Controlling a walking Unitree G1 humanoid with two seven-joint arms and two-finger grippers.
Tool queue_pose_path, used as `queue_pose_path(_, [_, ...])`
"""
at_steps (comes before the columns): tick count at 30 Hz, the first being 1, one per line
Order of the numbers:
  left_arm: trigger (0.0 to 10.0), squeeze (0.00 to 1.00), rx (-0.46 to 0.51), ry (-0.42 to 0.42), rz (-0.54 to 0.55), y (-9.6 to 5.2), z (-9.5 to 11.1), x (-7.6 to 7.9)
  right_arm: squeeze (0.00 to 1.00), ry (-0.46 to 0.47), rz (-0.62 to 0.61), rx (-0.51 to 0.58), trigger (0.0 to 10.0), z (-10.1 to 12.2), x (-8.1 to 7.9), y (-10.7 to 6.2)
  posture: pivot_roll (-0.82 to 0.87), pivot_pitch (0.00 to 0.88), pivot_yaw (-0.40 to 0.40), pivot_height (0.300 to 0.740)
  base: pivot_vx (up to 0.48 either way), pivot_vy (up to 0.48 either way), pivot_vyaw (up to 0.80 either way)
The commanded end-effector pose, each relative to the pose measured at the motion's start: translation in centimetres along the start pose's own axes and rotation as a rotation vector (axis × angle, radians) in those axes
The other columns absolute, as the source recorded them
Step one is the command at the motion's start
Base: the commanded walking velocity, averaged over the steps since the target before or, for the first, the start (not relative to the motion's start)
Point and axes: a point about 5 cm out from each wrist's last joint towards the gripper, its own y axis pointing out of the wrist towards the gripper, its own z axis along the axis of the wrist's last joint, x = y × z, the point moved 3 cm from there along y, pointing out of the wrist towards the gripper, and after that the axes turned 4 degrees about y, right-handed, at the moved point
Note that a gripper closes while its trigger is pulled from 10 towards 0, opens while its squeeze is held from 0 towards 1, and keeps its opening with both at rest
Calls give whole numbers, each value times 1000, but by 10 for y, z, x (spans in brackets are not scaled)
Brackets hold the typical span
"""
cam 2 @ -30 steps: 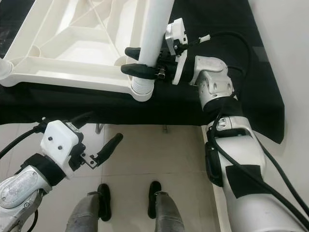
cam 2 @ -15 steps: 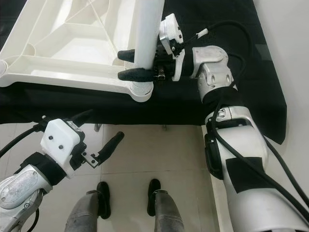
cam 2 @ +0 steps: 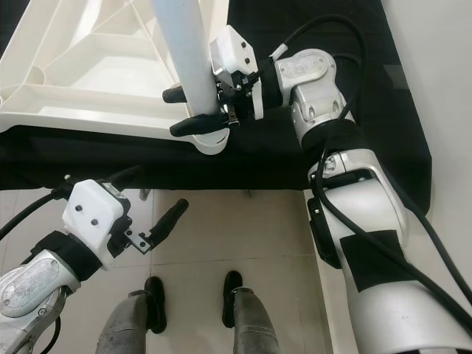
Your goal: Building children table
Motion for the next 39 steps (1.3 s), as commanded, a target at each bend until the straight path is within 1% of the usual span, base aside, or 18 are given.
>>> queue_pose_path(1, [10000,0,-5,6,-23,-3,1,5,0,101,68,-84,10000,-28,-12,4,166,533,-78,740,0,0,0])
queue_pose_path(6, [10000,0,-2,5,-21,-2,1,5,0,102,65,-79,10000,-26,-11,5,159,532,-82,740,0,0,0])
queue_pose_path(9, [10000,0,-1,6,-21,-1,2,5,0,145,51,-18,10000,-21,-8,6,157,530,-83,740,0,0,0])
queue_pose_path(12, [10000,0,0,9,-21,0,2,5,0,245,-36,120,10000,-12,3,6,155,530,-87,740,0,0,0])
queue_pose_path(16, [10000,0,5,9,-17,0,3,4,0,301,-147,95,10000,-24,7,6,148,529,-89,740,0,0,0])
queue_pose_path(17, [10000,0,10,7,-15,0,3,4,0,333,-264,55,10000,-44,6,5,129,526,-103,740,0,0,0])
queue_pose_path(18, [10000,0,11,6,-14,1,3,4,0,340,-305,41,10000,-51,5,5,129,526,-103,740,0,0,0])
queue_pose_path(20, [10000,0,11,4,-13,0,3,5,0,379,-393,43,10000,-65,-2,6,119,525,-116,740,0,0,0])
queue_pose_path(21, [10000,0,12,2,-9,0,3,5,0,404,-465,69,10000,-76,-16,14,117,523,-131,740,0,0,0])
queue_pose_path(22, [10000,0,12,2,-9,0,3,5,0,404,-465,69,10000,-76,-16,14,117,523,-131,740,0,0,0])
queue_pose_path(23, [10000,0,12,3,-6,0,3,5,0,464,-574,117,10000,-85,-48,28,126,522,-120,740,0,0,0])
queue_pose_path(26, [10000,0,12,5,-6,0,3,5,0,494,-607,136,10000,-85,-61,33,126,523,-116,740,0,0,0])
queue_pose_path(27, [10000,0,15,5,-18,1,3,7,0,543,-794,148,10000,-92,-67,39,116,520,-102,740,0,0,0])
queue_pose_path(28, [10000,0,15,5,-18,1,3,7,0,543,-794,148,10000,-92,-67,39,116,520,-102,740,0,0,0])
queue_pose_path(30, [10000,0,22,5,-35,3,4,9,0,576,-947,151,10000,-95,-61,40,120,507,-91,740,0,0,0])
queue_pose_path(31, [10000,0,22,5,-35,3,4,9,0,576,-947,151,10000,-95,-61,40,120,507,-91,740,0,0,0])
queue_pose_path(32, [10000,0,36,9,-42,5,9,11,0,558,-1040,145,10000,-90,-50,36,123,493,-87,740,0,0,0])
queue_pose_path(39, [10000,0,39,20,-31,9,8,7,0,549,-1067,153,10000,-72,-37,53,132,486,-93,740,0,0,0])
